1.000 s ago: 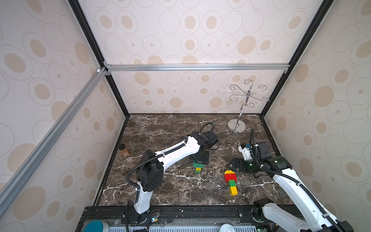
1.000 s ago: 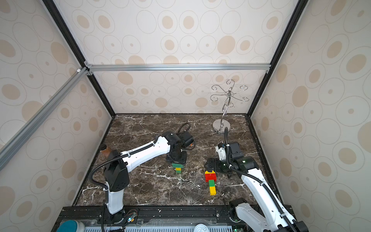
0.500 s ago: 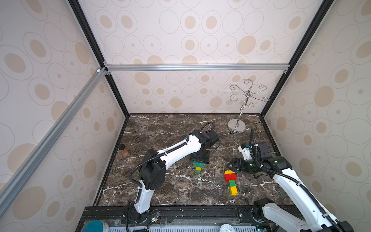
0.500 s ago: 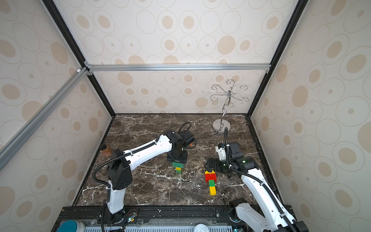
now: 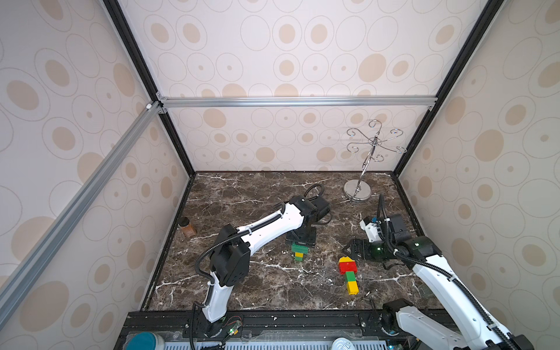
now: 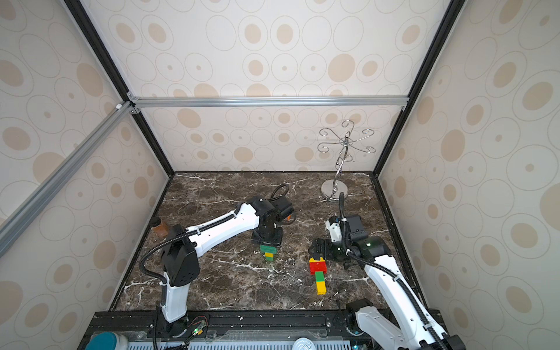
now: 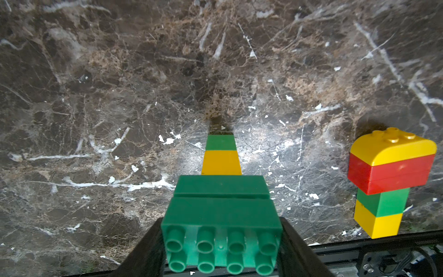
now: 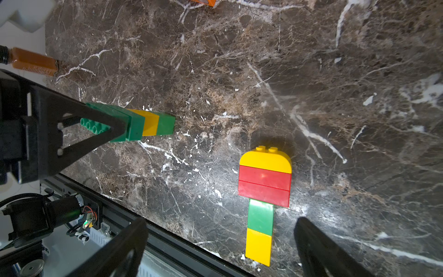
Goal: Assemble an ice cream with lego
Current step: Assemble the lego brick with the lego brick.
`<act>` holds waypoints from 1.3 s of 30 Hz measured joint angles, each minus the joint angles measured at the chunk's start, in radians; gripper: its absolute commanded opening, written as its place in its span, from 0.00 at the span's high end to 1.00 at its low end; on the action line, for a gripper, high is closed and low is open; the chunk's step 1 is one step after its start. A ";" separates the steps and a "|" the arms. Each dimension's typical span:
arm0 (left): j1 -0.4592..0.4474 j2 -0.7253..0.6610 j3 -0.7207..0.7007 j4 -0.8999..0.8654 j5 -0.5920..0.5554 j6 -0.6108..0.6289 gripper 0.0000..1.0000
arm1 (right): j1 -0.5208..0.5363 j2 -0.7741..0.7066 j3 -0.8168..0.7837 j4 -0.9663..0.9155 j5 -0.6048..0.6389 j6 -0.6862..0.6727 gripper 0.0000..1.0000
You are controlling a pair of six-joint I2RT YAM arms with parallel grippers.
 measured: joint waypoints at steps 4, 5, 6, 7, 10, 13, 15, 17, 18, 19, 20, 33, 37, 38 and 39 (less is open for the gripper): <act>-0.003 -0.007 -0.014 0.009 -0.013 0.014 0.61 | -0.001 -0.003 0.000 0.000 0.000 0.000 0.02; -0.005 -0.011 -0.021 0.013 -0.016 0.016 0.61 | -0.002 -0.003 0.000 0.000 0.000 0.000 0.02; -0.009 -0.016 -0.029 0.017 -0.019 0.018 0.61 | -0.002 -0.003 0.000 0.000 0.000 0.000 0.01; -0.011 -0.021 -0.039 0.022 -0.023 0.019 0.61 | -0.002 -0.003 0.000 0.000 0.000 0.000 0.02; -0.018 -0.035 -0.062 0.044 -0.027 0.019 0.61 | -0.003 -0.003 0.000 0.000 0.000 0.000 0.02; -0.021 -0.036 -0.066 0.054 -0.030 0.019 0.61 | -0.003 -0.003 0.000 0.000 0.000 0.000 0.02; -0.023 -0.036 -0.066 0.061 -0.031 0.020 0.61 | -0.003 -0.003 0.000 0.000 0.000 0.000 0.02; -0.025 -0.036 -0.069 0.067 -0.031 0.022 0.61 | -0.003 -0.003 0.000 0.000 0.000 0.000 0.02; -0.026 -0.036 -0.072 0.071 -0.031 0.023 0.61 | -0.003 -0.003 0.000 0.000 0.000 0.000 0.02; -0.028 -0.037 -0.076 0.074 -0.031 0.026 0.61 | -0.003 -0.003 0.000 0.000 0.000 0.000 0.01; -0.029 -0.037 -0.078 0.076 -0.033 0.027 0.61 | -0.003 -0.003 0.000 0.000 0.000 0.000 0.02; -0.035 0.002 -0.034 0.035 -0.045 0.098 0.63 | -0.004 -0.003 0.000 0.000 0.001 0.000 0.01; -0.035 -0.011 -0.059 0.055 -0.045 0.101 0.63 | -0.004 -0.003 0.000 0.000 0.002 0.000 0.01; -0.035 -0.019 -0.072 0.067 -0.045 0.100 0.64 | -0.004 -0.003 0.000 0.000 0.003 0.000 0.02; -0.035 -0.029 -0.091 0.084 -0.044 0.097 0.64 | -0.004 -0.003 0.000 0.000 0.004 0.000 0.02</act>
